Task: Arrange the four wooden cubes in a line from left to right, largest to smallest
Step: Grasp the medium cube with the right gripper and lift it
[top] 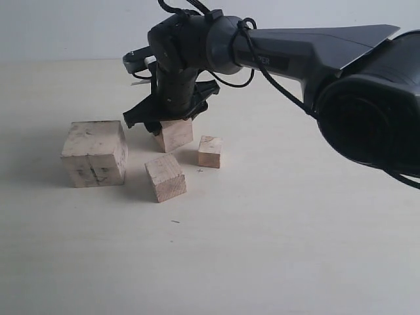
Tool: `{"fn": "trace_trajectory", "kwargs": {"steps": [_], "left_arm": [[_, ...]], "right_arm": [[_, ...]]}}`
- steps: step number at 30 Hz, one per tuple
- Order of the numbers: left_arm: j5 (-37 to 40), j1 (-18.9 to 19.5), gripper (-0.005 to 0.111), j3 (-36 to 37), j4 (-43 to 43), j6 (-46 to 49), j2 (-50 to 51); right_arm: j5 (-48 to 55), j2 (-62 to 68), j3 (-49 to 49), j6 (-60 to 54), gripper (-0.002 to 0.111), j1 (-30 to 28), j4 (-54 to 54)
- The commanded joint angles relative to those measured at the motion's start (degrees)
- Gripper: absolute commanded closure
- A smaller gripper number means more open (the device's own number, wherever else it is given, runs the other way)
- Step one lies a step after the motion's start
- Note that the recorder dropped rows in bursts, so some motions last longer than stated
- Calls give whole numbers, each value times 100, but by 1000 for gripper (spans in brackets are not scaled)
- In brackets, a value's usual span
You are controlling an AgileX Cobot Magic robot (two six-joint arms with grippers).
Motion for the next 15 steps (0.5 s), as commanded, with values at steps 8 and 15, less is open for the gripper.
{"fn": "trace_trajectory", "kwargs": {"steps": [8, 15], "left_arm": [[-41, -39, 107, 15, 9, -4, -23], [-41, -39, 107, 15, 9, -4, -23]], "right_arm": [[159, -611, -3, -760, 108, -23, 24], [387, -525, -3, -895, 108, -23, 819]]}}
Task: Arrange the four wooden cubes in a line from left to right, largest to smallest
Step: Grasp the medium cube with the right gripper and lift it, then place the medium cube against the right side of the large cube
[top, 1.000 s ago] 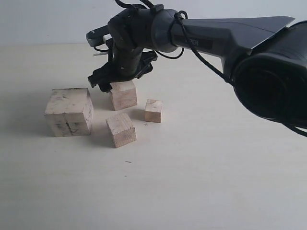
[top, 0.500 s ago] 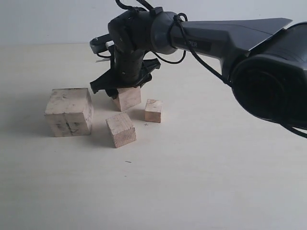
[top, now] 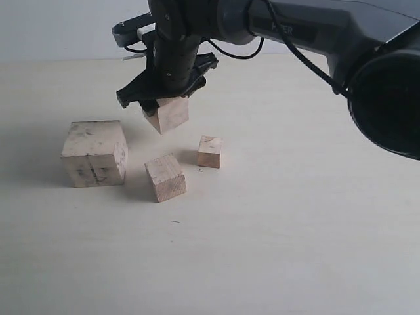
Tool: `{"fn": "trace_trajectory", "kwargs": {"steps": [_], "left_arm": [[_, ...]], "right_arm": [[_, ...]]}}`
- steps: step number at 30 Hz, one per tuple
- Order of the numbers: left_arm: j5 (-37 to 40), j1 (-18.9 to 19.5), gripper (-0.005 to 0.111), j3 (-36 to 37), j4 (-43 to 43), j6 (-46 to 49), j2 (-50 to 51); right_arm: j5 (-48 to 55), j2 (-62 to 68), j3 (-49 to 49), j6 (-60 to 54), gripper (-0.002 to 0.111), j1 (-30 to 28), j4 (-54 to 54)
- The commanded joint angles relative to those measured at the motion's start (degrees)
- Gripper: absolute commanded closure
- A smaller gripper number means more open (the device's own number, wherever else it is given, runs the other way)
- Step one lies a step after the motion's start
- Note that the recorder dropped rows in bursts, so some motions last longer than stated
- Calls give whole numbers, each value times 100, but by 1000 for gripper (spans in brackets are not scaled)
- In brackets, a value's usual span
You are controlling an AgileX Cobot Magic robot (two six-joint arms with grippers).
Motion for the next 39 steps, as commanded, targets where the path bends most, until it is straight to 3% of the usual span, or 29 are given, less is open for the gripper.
{"fn": "trace_trajectory", "kwargs": {"steps": [1, 13, 18, 26, 32, 39], "left_arm": [[-41, -39, 107, 15, 9, -4, -23], [-41, -39, 107, 15, 9, -4, -23], [-41, -39, 107, 15, 9, -4, -23], [-41, -39, 107, 15, 9, -4, -23], [-41, -39, 107, 15, 9, -4, -23], [-41, -39, 107, 15, 9, -4, -23]], "right_arm": [[246, 79, -14, -284, 108, -23, 692], [1595, 0, -3, -731, 108, -23, 864], [1664, -148, 9, -945, 108, -23, 784], [1290, -136, 9, -4230, 108, -23, 1022], [322, -81, 9, -4448, 108, -23, 1630], [1270, 276, 8, -5410, 108, -23, 1244]]}}
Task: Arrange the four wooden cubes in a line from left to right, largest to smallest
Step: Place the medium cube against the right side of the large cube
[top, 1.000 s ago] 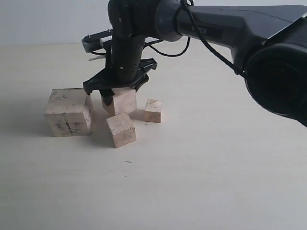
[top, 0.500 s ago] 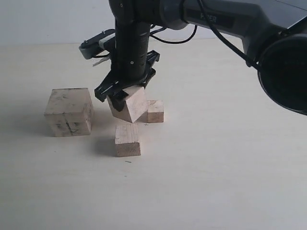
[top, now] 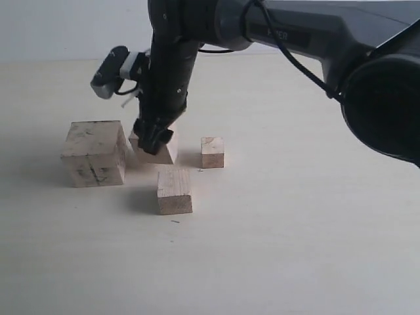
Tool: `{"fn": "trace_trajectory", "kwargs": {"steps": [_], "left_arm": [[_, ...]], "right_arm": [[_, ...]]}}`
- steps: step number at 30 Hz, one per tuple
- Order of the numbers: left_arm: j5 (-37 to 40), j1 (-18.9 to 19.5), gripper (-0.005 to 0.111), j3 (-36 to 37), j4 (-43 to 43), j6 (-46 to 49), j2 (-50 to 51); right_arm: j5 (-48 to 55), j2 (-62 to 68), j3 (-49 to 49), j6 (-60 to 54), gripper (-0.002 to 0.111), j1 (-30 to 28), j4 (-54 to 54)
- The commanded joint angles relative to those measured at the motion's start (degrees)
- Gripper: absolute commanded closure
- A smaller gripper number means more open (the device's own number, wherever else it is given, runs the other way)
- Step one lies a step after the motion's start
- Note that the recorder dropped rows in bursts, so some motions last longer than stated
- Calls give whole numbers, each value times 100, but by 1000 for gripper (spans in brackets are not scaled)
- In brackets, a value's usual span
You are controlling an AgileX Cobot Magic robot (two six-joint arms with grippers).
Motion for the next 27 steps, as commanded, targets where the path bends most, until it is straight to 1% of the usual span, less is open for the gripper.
{"fn": "trace_trajectory", "kwargs": {"steps": [1, 7, 13, 20, 27], "left_arm": [[-41, -39, 107, 15, 9, -4, -23], [-41, -39, 107, 15, 9, -4, -23], [-41, -39, 107, 15, 9, -4, -23], [-41, -39, 107, 15, 9, -4, -23], [-41, -39, 107, 15, 9, -4, -23]], "right_arm": [[319, 158, 9, -657, 108, -23, 41], [93, 291, 9, -1163, 108, -23, 622], [-29, 441, 9, -1574, 108, -23, 652], [-533, 502, 9, -1674, 108, -23, 691], [-563, 502, 9, -1865, 108, -23, 800]]}}
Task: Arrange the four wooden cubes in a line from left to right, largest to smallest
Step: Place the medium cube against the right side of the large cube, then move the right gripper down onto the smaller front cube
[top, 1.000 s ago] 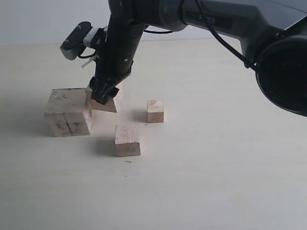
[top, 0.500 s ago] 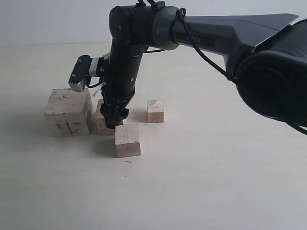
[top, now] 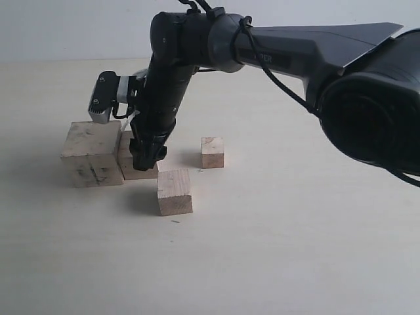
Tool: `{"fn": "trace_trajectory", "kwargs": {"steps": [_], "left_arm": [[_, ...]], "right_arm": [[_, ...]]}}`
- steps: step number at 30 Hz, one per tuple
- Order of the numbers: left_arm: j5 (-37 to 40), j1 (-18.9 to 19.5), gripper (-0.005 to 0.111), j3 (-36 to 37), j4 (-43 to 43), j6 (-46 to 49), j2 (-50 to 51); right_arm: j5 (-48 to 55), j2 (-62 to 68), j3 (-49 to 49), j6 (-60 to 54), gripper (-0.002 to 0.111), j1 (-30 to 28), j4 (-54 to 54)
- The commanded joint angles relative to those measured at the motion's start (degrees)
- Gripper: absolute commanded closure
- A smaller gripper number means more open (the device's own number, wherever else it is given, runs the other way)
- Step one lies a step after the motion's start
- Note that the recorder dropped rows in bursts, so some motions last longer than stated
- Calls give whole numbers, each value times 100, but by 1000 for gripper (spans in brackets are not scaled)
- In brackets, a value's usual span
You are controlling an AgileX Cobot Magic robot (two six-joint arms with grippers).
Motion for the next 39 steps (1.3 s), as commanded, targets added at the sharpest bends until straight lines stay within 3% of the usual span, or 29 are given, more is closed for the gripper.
{"fn": "trace_trajectory", "kwargs": {"steps": [1, 3, 5, 8, 11, 16, 25, 35, 39], "left_arm": [[-41, -39, 107, 15, 9, -4, -23], [-41, -39, 107, 15, 9, -4, -23], [-41, -39, 107, 15, 9, -4, -23], [-41, -39, 107, 15, 9, -4, -23], [-41, -39, 107, 15, 9, -4, -23], [-41, -39, 107, 15, 9, -4, -23], [-41, -39, 107, 15, 9, -4, -23], [-41, -39, 107, 15, 9, -4, -23], [-41, -39, 107, 15, 9, -4, -23]], "right_arm": [[-58, 101, -4, -148, 108, -9, -95], [-46, 101, -4, -148, 105, -9, -95], [-23, 101, -4, -148, 93, -9, -86], [-11, 101, -4, -138, 61, -9, -82], [-23, 101, -4, -68, 38, -9, -69], [-135, 101, -4, 225, 20, -9, -69], [-62, -141, -4, 401, 17, -9, -188], [668, -930, -4, 1860, 18, -9, -533], [1219, -1278, -4, 2990, 32, -9, -545]]}}
